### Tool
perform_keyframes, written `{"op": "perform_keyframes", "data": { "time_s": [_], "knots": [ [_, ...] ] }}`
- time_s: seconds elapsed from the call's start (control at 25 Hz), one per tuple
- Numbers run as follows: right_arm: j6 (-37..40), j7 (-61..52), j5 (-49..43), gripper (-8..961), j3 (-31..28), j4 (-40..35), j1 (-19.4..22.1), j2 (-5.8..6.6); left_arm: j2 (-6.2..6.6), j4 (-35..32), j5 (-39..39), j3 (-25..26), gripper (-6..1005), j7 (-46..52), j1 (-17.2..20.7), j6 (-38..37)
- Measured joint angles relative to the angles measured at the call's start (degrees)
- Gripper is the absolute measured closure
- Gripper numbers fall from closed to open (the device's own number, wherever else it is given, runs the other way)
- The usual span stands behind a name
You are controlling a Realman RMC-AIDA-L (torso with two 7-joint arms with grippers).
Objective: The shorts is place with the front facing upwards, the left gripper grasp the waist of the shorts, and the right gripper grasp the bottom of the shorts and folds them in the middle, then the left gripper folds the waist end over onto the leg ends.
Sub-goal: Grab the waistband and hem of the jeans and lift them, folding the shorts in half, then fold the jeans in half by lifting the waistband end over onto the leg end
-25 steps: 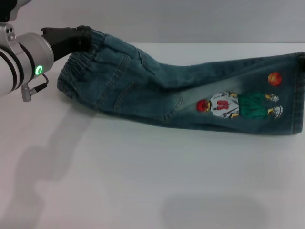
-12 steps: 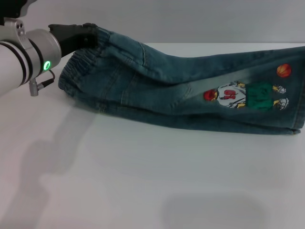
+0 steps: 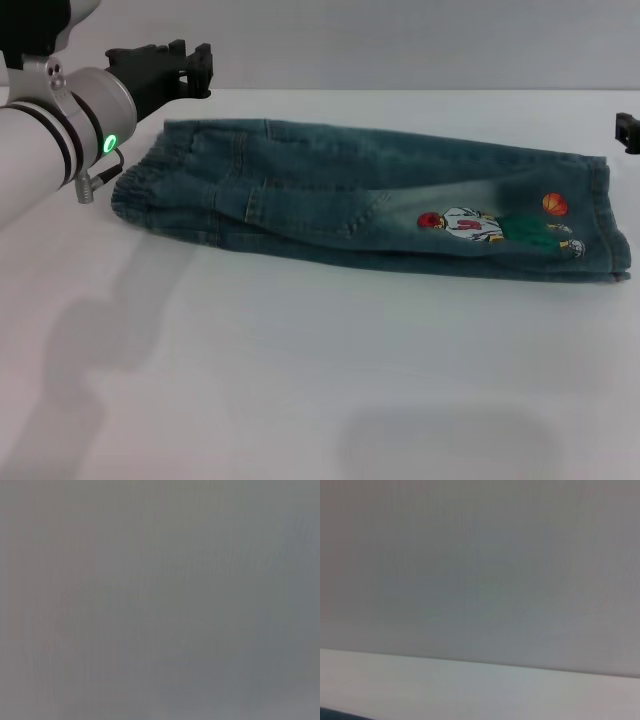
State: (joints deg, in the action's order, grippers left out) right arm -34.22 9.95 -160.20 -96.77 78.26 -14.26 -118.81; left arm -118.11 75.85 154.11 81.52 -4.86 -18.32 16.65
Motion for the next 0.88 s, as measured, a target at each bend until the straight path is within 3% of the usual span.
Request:
{"op": "perform_keyframes", "data": {
  "time_s": [0.2, 0.4, 0.64, 0.84, 0.88],
  "knots": [
    [4.6, 0.4, 0.0, 615, 1.3, 0.6, 1.5, -0.02, -0.02, -0.4, -0.1, -0.1, 781, 0.0, -0.1, -1.1],
    [21.2, 0.2, 0.1, 402, 8.2, 1.2, 6.3, -0.17, 0.04, 1.8, -0.1, -0.1, 646, 0.0, 2.1, -1.2],
    [45.4, 0.0, 0.3, 328, 19.5, -8.5, 7.8, -0.34, 0.2, 5.9, -0.1, 0.0, 398, 0.0, 6.6, 0.8],
    [56.9, -0.8, 5.9, 266, 26.4, -20.7, 2.7, -0.28, 0.31, 7.0, -0.1, 0.4, 183, -0.1, 8.6, 3.4],
    [58.1, -0.8, 6.6, 301, 27.9, -22.6, 1.5, -0.21, 0.35, 7.1, -0.1, 0.4, 144, -0.1, 8.8, 4.2]
  ]
}}
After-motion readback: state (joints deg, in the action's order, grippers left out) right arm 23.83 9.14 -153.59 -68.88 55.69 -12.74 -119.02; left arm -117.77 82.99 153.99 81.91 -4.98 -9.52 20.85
